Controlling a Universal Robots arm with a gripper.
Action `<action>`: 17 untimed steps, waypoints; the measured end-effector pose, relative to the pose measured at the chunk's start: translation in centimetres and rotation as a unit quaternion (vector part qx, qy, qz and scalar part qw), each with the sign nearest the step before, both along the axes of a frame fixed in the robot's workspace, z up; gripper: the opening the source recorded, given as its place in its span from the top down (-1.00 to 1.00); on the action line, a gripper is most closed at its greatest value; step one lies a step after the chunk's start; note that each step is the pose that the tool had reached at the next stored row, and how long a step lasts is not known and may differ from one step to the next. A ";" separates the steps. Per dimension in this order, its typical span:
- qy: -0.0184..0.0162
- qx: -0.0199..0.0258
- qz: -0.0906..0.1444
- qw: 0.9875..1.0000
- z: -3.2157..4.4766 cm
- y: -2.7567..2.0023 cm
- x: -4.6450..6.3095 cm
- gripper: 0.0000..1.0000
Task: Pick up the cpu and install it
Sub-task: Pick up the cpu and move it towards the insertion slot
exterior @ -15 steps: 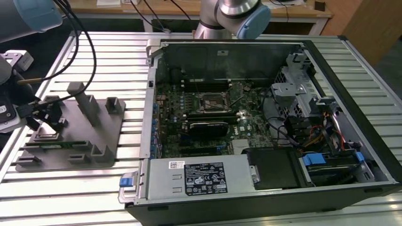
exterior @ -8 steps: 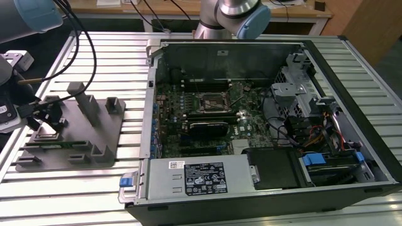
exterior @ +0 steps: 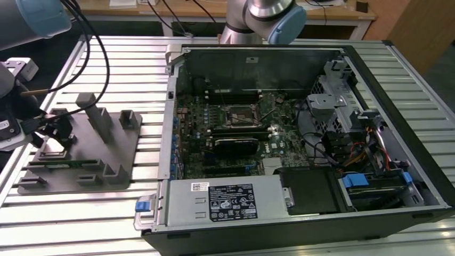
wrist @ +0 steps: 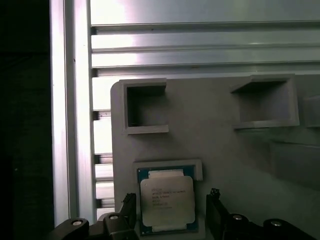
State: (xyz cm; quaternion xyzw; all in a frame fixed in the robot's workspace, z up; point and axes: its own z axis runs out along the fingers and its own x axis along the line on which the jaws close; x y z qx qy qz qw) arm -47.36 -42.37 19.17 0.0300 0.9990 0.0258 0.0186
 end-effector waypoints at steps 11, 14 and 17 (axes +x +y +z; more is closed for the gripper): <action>0.000 0.000 0.017 1.000 -0.63 0.20 0.0 -0.33; 0.000 0.001 0.018 1.000 -0.72 0.22 -0.2 -0.33; 0.000 0.001 0.019 1.000 -0.87 0.22 -0.2 -0.33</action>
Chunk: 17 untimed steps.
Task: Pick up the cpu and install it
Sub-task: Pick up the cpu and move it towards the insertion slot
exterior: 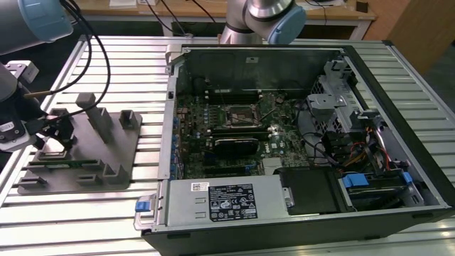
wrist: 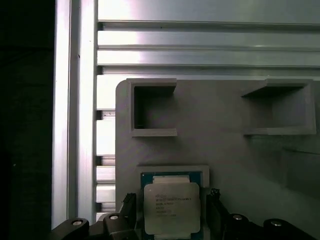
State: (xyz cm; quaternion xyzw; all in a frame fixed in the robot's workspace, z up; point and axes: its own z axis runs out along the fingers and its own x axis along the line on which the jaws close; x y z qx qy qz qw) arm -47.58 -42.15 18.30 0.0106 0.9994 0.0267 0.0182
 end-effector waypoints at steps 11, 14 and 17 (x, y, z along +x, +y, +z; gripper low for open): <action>0.000 0.000 0.014 1.000 -0.26 0.26 0.0 -0.33; 0.000 0.000 0.014 1.000 -0.31 0.28 0.0 -0.33; 0.000 0.000 0.014 1.000 -0.26 0.27 0.0 -0.33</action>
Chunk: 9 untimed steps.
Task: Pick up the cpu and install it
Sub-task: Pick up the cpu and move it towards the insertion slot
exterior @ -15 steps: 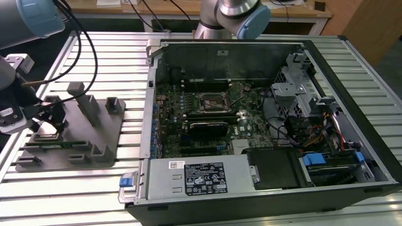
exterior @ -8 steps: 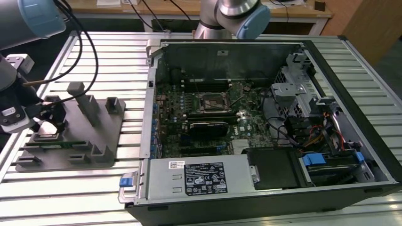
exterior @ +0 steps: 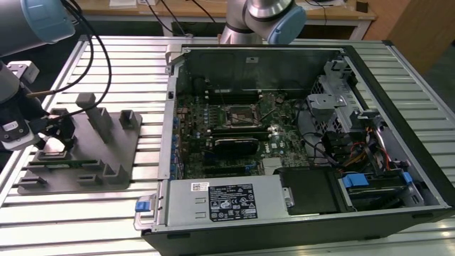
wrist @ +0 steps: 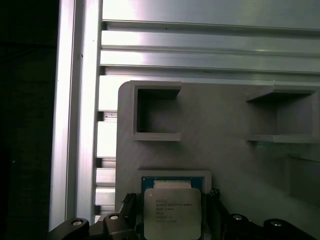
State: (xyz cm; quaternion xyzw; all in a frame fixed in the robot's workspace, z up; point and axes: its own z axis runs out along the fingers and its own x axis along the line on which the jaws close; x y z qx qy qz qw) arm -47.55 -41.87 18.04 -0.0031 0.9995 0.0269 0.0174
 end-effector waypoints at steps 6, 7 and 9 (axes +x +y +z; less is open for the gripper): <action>0.000 0.000 0.000 1.000 0.08 0.00 0.0 -0.33; 0.000 0.000 0.000 1.000 0.08 0.00 0.0 -0.33; 0.000 0.000 0.000 1.000 0.09 0.00 0.0 -0.33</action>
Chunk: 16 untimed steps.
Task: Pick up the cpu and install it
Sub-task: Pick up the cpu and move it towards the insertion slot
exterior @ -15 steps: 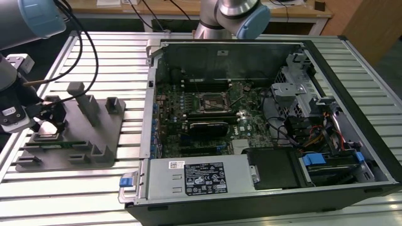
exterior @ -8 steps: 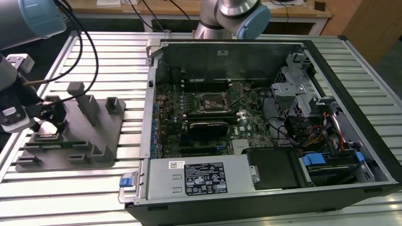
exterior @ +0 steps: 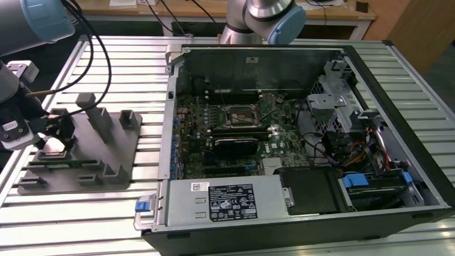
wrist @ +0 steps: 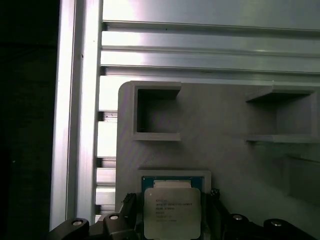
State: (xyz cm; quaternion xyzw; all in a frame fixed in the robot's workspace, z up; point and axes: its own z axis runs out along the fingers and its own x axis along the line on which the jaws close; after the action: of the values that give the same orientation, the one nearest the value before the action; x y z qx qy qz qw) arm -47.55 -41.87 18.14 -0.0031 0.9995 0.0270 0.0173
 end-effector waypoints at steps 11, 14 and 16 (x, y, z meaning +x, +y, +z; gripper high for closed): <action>0.004 0.000 0.000 1.000 0.00 0.00 0.0 -0.33; 0.005 0.000 0.000 1.000 0.00 0.00 0.0 -0.33; 0.005 0.000 0.000 1.000 0.00 0.00 0.0 -0.33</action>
State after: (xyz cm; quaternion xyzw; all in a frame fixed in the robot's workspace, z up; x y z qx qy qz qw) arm -47.55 -41.88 18.13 -0.0030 0.9996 0.0269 0.0127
